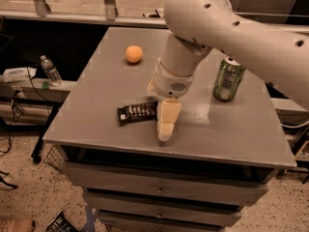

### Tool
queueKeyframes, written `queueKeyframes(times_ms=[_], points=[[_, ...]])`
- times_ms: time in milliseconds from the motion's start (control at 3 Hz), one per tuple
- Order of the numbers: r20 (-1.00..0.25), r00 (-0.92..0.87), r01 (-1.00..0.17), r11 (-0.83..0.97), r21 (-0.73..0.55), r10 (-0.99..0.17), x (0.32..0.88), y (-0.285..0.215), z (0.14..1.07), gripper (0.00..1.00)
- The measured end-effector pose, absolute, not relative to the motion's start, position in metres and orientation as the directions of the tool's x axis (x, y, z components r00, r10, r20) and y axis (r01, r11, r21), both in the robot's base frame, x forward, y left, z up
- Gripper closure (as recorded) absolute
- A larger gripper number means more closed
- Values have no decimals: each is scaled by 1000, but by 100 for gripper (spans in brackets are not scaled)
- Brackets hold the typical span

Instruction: Move rxbar chocolate near orange

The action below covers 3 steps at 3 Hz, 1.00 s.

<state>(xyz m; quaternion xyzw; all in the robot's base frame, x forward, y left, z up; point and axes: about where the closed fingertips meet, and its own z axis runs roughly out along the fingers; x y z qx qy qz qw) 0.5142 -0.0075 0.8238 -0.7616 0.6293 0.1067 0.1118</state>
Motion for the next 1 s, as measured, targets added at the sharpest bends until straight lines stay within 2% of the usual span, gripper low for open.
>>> queueKeyframes(times_ms=[333, 1000], points=[[-301, 197, -980, -194, -42, -933, 512, -4, 825, 25], [-301, 221, -975, -219, -43, -928, 506, 5, 824, 70]])
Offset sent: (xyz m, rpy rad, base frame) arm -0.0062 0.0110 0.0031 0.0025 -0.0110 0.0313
